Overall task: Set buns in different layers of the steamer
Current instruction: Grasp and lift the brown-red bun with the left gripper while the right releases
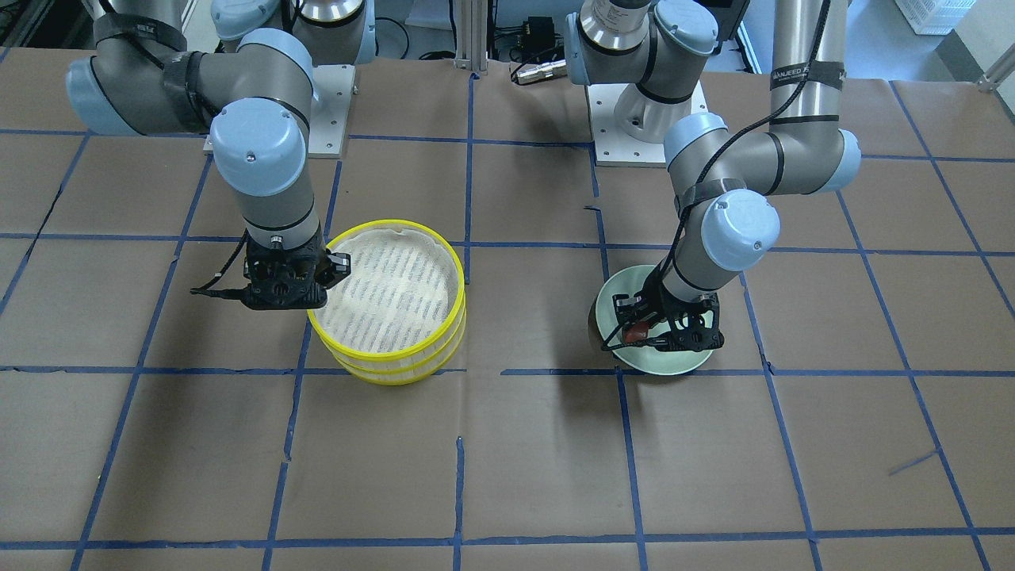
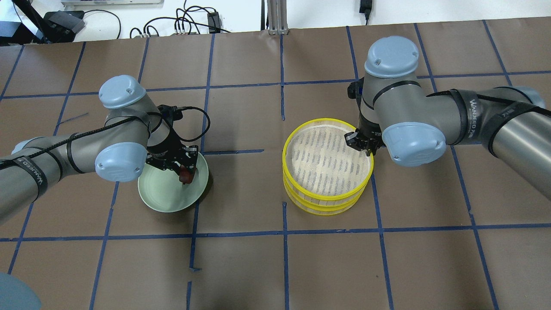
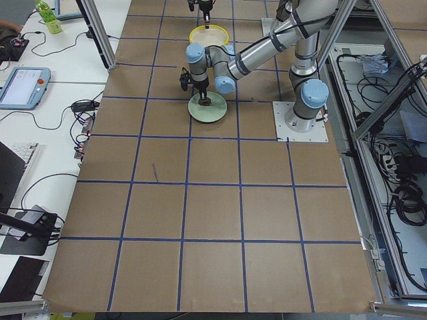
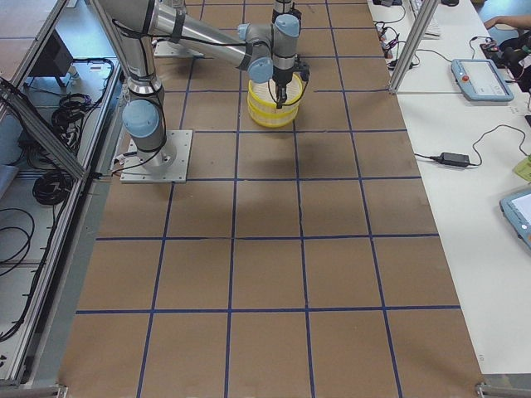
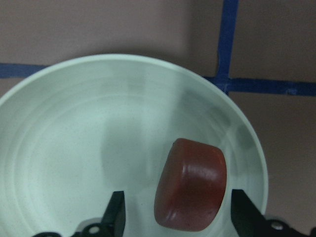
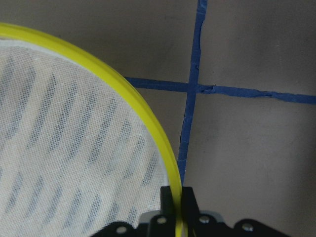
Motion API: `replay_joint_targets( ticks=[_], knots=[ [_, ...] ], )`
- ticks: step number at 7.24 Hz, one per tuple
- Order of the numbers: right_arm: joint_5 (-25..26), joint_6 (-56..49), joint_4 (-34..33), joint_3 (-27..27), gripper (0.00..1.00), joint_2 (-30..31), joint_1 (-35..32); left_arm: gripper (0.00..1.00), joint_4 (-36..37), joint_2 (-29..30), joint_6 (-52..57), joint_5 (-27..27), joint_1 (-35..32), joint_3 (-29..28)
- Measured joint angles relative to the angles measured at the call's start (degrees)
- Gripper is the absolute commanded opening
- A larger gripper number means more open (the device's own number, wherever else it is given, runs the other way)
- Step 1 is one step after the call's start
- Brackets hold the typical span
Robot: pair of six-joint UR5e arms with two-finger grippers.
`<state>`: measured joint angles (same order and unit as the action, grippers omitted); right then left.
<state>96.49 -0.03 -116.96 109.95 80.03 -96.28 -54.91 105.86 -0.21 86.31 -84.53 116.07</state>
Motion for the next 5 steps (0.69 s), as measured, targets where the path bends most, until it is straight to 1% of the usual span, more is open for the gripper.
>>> replay_joint_targets(
  ticks=[2, 3, 5],
  knots=[
    [0.33, -0.22, 0.08, 0.02, 0.09, 0.28, -0.08, 0.0, 0.5, -1.4, -0.5, 0.17, -0.4, -0.7],
    [0.43, -0.3, 0.11, 0.03, 0.09, 0.53, -0.11, 0.0, -0.47, -3.39, -1.21, 0.41, -1.03, -2.41],
    [1.03, -0.42, 0.06, 0.42, 0.09, 0.68, -0.46, 0.0, -9.53, -8.63, -2.68, 0.26, -2.51, -7.8]
  ],
)
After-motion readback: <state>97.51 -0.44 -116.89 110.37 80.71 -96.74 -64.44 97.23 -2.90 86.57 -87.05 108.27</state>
